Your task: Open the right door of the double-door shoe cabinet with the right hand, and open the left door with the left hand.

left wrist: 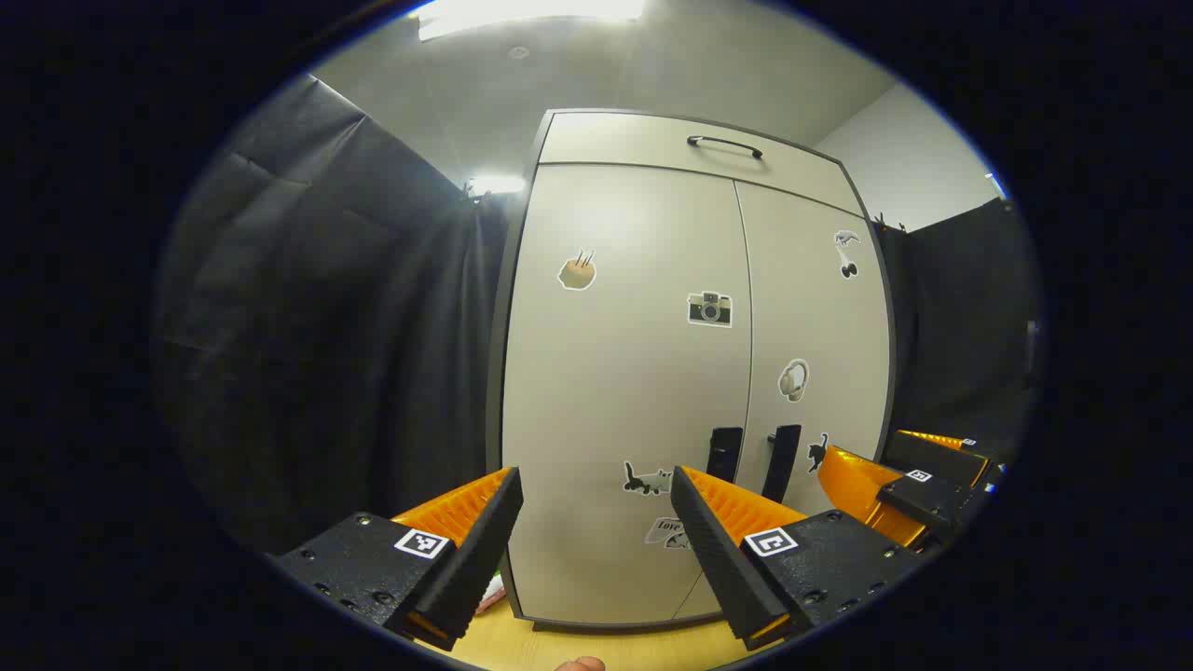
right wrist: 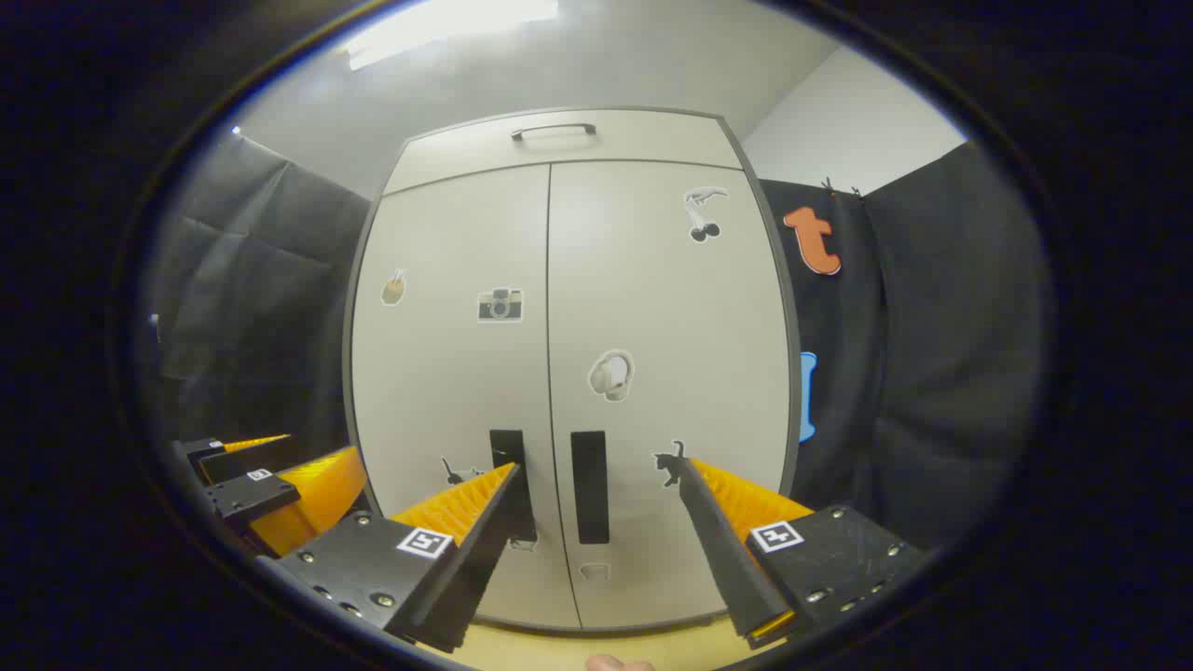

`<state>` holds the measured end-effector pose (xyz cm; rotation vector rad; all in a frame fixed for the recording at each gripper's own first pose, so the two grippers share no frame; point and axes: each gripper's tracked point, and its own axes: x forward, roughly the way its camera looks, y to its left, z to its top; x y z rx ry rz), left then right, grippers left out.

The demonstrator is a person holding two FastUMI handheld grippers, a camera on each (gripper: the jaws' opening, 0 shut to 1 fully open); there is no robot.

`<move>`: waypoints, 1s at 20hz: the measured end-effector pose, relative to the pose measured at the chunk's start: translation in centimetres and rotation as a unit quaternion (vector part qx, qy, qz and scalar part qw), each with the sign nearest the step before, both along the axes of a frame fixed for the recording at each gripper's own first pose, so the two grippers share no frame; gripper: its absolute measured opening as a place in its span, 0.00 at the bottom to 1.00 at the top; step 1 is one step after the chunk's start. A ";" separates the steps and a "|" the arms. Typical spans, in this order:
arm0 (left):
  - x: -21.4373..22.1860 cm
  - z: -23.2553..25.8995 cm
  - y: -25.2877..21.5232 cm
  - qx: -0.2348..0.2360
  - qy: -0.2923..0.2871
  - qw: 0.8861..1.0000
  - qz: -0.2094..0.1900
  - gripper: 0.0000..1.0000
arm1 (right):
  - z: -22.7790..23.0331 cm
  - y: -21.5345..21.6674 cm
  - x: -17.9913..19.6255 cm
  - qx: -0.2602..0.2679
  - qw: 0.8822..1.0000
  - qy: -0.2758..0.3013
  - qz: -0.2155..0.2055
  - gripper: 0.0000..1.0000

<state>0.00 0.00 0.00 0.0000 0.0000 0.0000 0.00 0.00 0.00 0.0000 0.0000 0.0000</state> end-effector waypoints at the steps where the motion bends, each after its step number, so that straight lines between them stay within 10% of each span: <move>1: 0.1 0.0 0.0 0.000 0.000 1.000 0.002 0.99 | 0.0 0.0 0.0 0.000 1.000 -0.001 0.001 1.00; 20: 0.0 0.0 1.8 -0.001 0.013 1.000 0.025 0.99 | -0.7 1.2 1.7 0.019 0.999 0.020 0.022 1.00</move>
